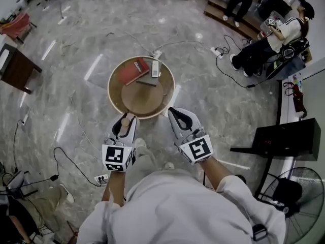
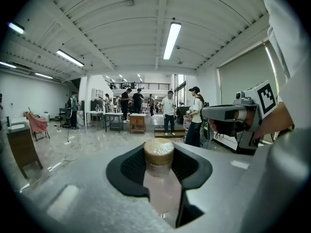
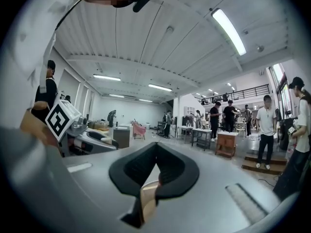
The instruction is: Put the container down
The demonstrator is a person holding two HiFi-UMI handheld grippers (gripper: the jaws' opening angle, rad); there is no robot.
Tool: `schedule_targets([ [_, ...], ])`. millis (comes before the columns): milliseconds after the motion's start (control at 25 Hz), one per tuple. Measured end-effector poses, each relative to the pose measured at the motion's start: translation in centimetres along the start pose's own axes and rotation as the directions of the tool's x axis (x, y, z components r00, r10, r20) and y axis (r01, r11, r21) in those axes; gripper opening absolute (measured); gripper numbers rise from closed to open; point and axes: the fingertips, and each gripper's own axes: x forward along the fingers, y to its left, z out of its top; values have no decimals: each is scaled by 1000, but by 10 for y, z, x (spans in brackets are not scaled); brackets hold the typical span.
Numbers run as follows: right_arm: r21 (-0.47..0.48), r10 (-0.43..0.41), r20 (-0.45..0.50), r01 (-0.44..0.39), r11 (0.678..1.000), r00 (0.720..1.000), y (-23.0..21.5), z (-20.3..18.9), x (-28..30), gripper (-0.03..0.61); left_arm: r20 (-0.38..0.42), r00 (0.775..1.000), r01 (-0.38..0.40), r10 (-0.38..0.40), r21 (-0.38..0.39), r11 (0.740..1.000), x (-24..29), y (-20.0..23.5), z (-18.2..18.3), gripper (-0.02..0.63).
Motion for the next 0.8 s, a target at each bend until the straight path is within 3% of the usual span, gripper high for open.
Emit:
schedule_targets([
  [360, -22, -53, -8, 53, 998, 999, -34, -30, 83, 2, 16, 999, 51, -51, 54, 997, 70, 63, -27, 127],
  [800, 25, -77, -14, 77, 997, 997, -71, -129, 147, 12, 2, 1000, 29, -29, 44, 999, 163, 104, -102, 127],
])
